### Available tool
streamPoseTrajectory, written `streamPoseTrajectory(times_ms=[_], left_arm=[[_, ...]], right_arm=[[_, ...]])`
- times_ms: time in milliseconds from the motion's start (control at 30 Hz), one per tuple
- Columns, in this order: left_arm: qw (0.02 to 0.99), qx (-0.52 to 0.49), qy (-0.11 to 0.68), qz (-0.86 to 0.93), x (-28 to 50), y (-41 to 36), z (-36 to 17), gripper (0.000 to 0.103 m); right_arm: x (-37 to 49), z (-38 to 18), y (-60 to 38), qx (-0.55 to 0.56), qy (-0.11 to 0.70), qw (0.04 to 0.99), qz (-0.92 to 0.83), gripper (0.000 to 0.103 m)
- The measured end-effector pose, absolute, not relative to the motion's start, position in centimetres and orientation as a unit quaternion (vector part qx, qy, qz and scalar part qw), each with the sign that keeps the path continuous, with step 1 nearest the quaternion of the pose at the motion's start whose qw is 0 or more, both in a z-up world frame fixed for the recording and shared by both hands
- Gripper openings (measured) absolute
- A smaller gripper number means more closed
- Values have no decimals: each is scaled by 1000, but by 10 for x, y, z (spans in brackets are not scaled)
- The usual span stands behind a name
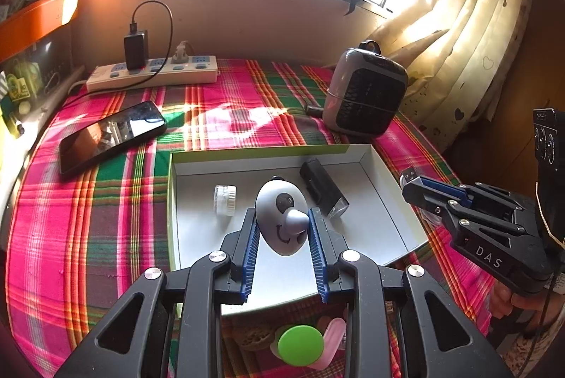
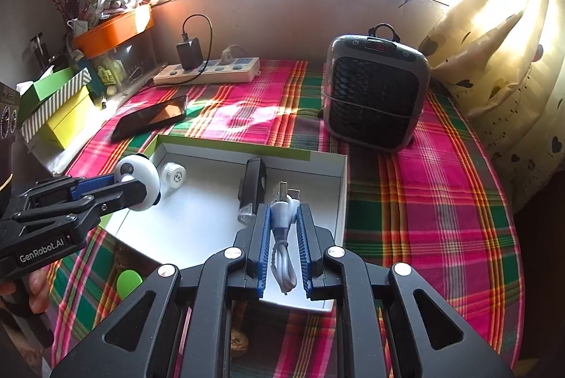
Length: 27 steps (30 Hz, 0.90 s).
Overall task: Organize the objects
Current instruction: 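Carry face-shaped toy with left gripper while right gripper carries cable into box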
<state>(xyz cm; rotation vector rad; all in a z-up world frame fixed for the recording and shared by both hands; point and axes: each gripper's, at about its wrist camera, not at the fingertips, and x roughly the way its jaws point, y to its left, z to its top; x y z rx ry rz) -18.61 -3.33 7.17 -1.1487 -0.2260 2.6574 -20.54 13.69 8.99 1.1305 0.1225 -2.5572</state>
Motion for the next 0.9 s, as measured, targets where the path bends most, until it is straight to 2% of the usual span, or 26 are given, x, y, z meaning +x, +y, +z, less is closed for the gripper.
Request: streamPoseTrajectory(times_ms=[400,900], left_arm=[[126,-419,-69,896,-232,-22,52,25],[124,-445,-63,885,-261,-16,28,25]], right_arm=[[-255,63,126,435,36,168,-884,16],[-274,42,119,450,52,162,-876,16]])
